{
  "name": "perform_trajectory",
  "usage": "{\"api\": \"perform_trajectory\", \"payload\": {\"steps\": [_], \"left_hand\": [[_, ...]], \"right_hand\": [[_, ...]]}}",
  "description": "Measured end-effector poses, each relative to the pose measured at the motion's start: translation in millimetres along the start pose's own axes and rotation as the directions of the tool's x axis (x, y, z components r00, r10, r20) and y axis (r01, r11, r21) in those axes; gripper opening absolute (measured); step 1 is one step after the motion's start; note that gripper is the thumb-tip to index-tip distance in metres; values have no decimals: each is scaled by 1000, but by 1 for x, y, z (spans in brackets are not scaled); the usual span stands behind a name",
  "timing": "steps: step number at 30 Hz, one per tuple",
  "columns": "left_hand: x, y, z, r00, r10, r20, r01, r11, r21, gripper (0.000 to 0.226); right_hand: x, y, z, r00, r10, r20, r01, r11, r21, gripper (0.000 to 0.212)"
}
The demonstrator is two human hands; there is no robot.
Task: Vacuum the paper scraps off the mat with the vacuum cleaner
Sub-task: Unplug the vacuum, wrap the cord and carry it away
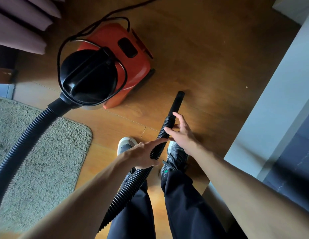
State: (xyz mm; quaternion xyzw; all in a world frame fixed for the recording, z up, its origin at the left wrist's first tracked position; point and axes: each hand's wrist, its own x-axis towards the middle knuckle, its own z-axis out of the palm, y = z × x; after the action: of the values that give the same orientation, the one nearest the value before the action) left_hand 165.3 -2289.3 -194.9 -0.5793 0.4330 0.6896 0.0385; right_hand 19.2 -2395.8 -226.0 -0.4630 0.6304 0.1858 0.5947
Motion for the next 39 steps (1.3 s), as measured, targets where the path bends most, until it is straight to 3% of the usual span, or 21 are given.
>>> {"api": "perform_trajectory", "payload": {"steps": [4, 8, 12, 20, 27, 39], "left_hand": [[-1, -1, 5, 1000, -6, -6, 6, 1000, -14, 90], [-5, -5, 11, 999, -31, -30, 29, 998, -53, 91], [-7, -11, 18, 997, -67, -41, 63, 994, -90, 91], [-51, -21, 45, 986, -87, -140, 72, 991, -108, 80], [-78, -49, 79, 963, -141, -231, 103, 980, -171, 80], [-27, -117, 108, 917, -84, -389, 114, 992, 54, 74]], "right_hand": [[0, 6, -1, 1000, -14, 11, 14, 999, 44, 68], [5, 7, 3, 995, -12, 95, -1, 990, 140, 82], [8, 5, 8, 992, -36, 119, 24, 995, 102, 87], [5, 7, 9, 1000, -1, -18, 4, 978, 210, 87], [-10, 15, 15, 998, -26, -64, 34, 992, 121, 84], [20, 55, 50, 988, -26, -152, 45, 992, 121, 84]]}}
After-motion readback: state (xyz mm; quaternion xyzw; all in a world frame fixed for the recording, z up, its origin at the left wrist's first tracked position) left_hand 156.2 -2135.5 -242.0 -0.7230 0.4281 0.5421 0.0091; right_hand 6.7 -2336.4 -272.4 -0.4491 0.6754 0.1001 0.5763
